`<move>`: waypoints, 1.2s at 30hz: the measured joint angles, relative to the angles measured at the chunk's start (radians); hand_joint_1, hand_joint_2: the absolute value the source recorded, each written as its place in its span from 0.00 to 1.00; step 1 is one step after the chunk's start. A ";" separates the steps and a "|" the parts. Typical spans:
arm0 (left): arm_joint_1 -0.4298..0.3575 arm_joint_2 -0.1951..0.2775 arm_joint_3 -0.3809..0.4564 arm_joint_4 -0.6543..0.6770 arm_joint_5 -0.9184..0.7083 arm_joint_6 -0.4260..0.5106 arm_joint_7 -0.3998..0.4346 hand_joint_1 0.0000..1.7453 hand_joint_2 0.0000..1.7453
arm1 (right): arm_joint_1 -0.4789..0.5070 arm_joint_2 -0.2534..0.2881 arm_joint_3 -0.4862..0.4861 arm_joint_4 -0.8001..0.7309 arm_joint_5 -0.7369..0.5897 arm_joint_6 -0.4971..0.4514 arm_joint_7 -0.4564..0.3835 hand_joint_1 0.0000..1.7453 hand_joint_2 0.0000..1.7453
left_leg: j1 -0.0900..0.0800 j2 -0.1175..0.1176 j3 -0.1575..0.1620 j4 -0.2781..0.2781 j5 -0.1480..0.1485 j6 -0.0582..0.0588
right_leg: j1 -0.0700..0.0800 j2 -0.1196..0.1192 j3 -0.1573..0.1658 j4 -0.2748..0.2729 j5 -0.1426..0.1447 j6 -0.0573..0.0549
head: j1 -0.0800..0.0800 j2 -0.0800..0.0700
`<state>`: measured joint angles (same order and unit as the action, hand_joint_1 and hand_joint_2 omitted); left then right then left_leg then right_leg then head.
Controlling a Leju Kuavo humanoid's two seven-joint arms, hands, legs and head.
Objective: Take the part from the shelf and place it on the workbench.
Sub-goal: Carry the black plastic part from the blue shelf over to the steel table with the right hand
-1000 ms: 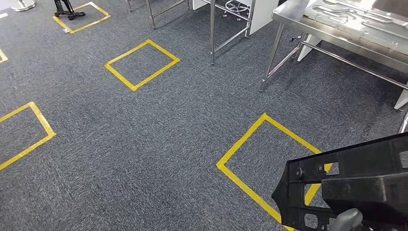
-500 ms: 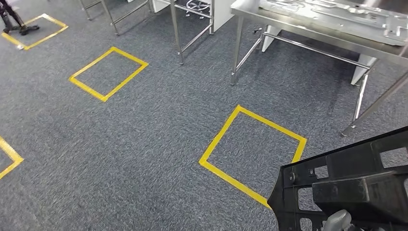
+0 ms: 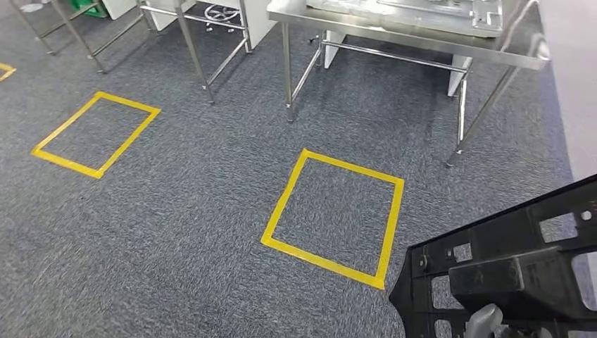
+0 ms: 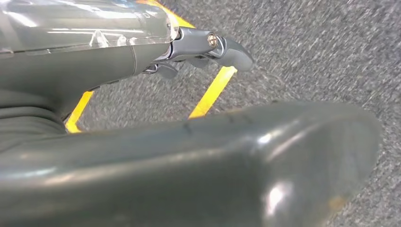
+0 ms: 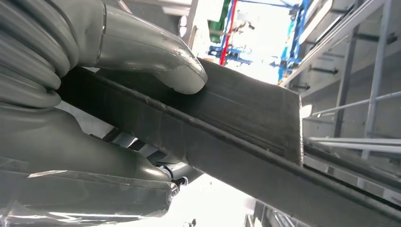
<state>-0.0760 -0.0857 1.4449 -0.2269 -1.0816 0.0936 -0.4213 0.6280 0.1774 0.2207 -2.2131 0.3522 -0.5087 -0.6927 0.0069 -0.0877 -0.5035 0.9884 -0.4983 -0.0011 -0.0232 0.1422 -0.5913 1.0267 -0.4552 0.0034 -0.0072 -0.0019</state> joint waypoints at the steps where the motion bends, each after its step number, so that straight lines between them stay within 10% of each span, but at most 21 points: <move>1: -0.001 -0.002 0.000 0.000 0.000 -0.003 -0.005 0.00 0.00 | 0.003 0.004 -0.006 0.001 0.001 0.002 0.002 1.00 1.00 | 0.002 0.012 0.002 -0.008 0.005 0.004 | 0.001 -0.011 -0.004 0.003 -0.001 0.005 | 0.001 0.000; 4: 0.001 -0.005 0.000 0.000 0.003 -0.014 -0.021 0.00 0.00 | 0.006 0.018 -0.027 0.003 0.010 0.013 0.015 1.00 1.00 | 0.006 0.049 0.004 -0.026 0.016 0.019 | 0.007 -0.105 -0.055 0.109 -0.070 0.013 | 0.006 0.000; 7: 0.007 -0.005 0.000 0.000 0.005 -0.025 -0.028 0.00 0.00 | 0.009 0.032 -0.048 0.009 0.019 0.036 0.030 1.00 1.00 | 0.004 0.080 0.000 -0.026 0.013 0.021 | 0.001 -0.135 -0.126 0.269 -0.136 0.024 | 0.008 0.000; 12: 0.006 -0.010 0.000 0.000 0.005 -0.032 -0.030 0.00 0.00 | 0.015 0.053 -0.066 0.016 0.034 0.046 0.030 1.00 1.00 | 0.004 0.099 0.010 -0.013 -0.004 -0.002 | -0.006 -0.146 0.029 0.026 -0.037 0.023 | 0.008 0.000; 17: 0.002 -0.010 0.000 0.000 0.005 -0.033 -0.030 0.00 0.00 | 0.020 0.075 -0.080 0.019 0.045 0.065 0.027 1.00 1.00 | 0.006 0.099 0.013 0.007 -0.024 -0.030 | -0.001 -0.143 0.050 -0.007 -0.047 -0.012 | 0.007 0.000; 21: 0.003 -0.010 0.000 0.000 0.005 -0.033 -0.029 0.00 0.00 | 0.021 0.090 -0.083 0.020 0.050 0.076 0.025 1.00 1.00 | 0.008 0.097 -0.113 0.240 -0.121 -0.041 | 0.001 -0.143 0.065 -0.010 -0.058 -0.032 | 0.002 0.000; 23: 0.006 -0.010 0.000 0.000 0.005 -0.033 -0.027 0.00 0.00 | 0.022 0.095 -0.086 0.023 0.050 0.078 0.026 1.00 1.00 | 0.008 0.097 -0.171 0.313 -0.116 -0.040 | 0.005 -0.139 0.078 -0.009 -0.070 -0.035 | 0.002 0.000; 28: 0.008 -0.005 0.000 -0.001 0.004 -0.033 -0.024 0.00 0.00 | 0.023 0.108 -0.094 0.025 0.052 0.080 0.029 1.00 1.00 | -0.007 0.093 -0.087 0.059 0.050 -0.004 | 0.009 -0.129 0.123 -0.014 -0.106 -0.023 | 0.006 0.000; 33: 0.009 -0.002 0.000 -0.001 0.003 -0.033 -0.020 0.00 0.00 | 0.024 0.117 -0.107 0.028 0.056 0.098 0.034 1.00 1.00 | -0.005 0.091 -0.040 -0.002 0.035 0.021 | 0.008 -0.133 0.123 0.029 -0.101 0.007 | 0.009 0.000; 36: 0.008 -0.002 0.000 -0.001 0.002 -0.034 -0.019 0.00 0.00 | 0.023 0.118 -0.117 0.031 0.058 0.110 0.040 1.00 1.00 | -0.002 0.089 -0.014 -0.013 0.023 0.028 | 0.005 -0.136 0.019 0.191 -0.164 0.015 | 0.014 0.000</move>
<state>-0.0679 -0.0875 1.4450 -0.2277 -1.0795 0.0601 -0.4405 0.6506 0.2954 0.1037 -2.1819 0.4105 -0.3984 -0.6531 0.0051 0.0018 -0.5172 0.9752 -0.4751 0.0273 -0.0183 0.0063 -0.5721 1.2179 -0.6189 0.0180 0.0065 -0.0019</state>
